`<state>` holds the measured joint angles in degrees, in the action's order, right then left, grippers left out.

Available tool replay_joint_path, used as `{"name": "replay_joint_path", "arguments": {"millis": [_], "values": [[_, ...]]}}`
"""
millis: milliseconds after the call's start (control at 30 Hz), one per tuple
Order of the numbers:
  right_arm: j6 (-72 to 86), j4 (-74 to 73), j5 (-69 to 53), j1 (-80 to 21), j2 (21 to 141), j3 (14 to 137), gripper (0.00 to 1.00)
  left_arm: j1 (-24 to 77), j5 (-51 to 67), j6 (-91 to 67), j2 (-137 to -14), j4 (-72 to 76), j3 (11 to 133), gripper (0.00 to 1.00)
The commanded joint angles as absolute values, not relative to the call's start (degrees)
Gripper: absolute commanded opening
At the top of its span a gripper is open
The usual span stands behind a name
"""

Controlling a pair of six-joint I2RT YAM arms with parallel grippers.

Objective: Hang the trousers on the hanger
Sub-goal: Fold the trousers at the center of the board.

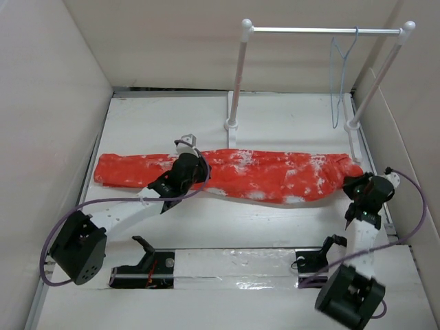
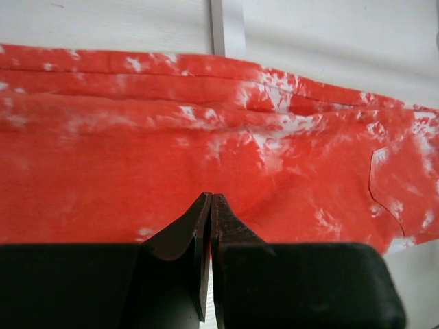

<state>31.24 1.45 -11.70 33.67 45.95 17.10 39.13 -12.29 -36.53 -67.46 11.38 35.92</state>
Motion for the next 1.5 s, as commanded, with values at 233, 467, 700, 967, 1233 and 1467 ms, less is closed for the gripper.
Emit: {"name": "replay_joint_path", "arguments": {"millis": [233, 467, 700, 967, 1233, 1467], "values": [[28.93, -15.46, -18.36, 10.12, 14.32, 27.49, 0.00, 48.24, -21.86, -40.87, -77.77, 19.07, 37.09, 0.00], [26.72, -12.05, -31.10, 7.82, 28.03, 43.05, 0.00, 52.82, -23.99, -44.38, -82.78, 21.00, 34.19, 0.00], [26.99, -11.51, -34.70, 6.77, 38.12, 60.09, 0.00, 58.08, -25.66, -47.54, -93.67, 21.36, 36.37, 0.00], [28.22, -9.58, -26.66, -12.80, 44.82, 69.52, 0.00, 63.45, -25.49, -50.79, -102.21, 21.36, 42.53, 0.00], [22.85, -8.97, 2.26, -39.72, 54.66, 75.40, 0.00, 64.60, -24.26, -51.94, -105.81, 23.90, 45.00, 0.00], [27.41, -10.99, -6.84, -33.06, 61.08, 83.93, 0.00, 64.60, -19.61, -49.31, -112.84, 24.53, 56.49, 0.00]]}}
